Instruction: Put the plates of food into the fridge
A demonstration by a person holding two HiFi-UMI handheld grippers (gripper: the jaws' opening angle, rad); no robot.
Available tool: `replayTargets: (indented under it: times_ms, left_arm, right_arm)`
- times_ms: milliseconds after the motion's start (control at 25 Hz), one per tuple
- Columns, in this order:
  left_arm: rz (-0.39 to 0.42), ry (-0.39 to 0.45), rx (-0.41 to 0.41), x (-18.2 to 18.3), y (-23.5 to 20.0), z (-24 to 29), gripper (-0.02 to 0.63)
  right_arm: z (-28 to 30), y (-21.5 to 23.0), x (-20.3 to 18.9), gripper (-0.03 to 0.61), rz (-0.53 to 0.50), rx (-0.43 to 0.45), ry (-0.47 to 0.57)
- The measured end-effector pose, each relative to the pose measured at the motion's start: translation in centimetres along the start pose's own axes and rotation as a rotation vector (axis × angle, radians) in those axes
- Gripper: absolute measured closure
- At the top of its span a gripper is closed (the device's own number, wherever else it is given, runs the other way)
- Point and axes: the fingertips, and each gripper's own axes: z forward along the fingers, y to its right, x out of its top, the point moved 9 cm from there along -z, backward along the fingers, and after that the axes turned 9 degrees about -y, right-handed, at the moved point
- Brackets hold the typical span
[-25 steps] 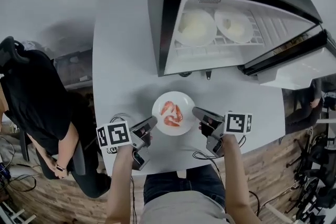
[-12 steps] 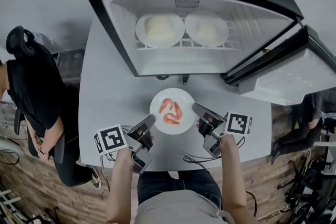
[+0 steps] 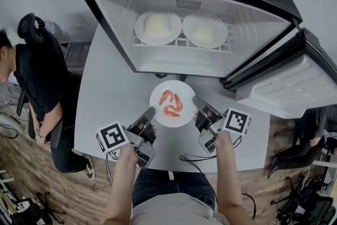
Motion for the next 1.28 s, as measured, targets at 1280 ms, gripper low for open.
replayTargets:
  times_ms: [1280]
  left_arm:
    - [-0.118,0.07,0.027,9.9,-6.7,9.7,0.595]
  right_arm:
    - [9.4,6.7,7.9,0.548,-0.008,-0.243,0.111]
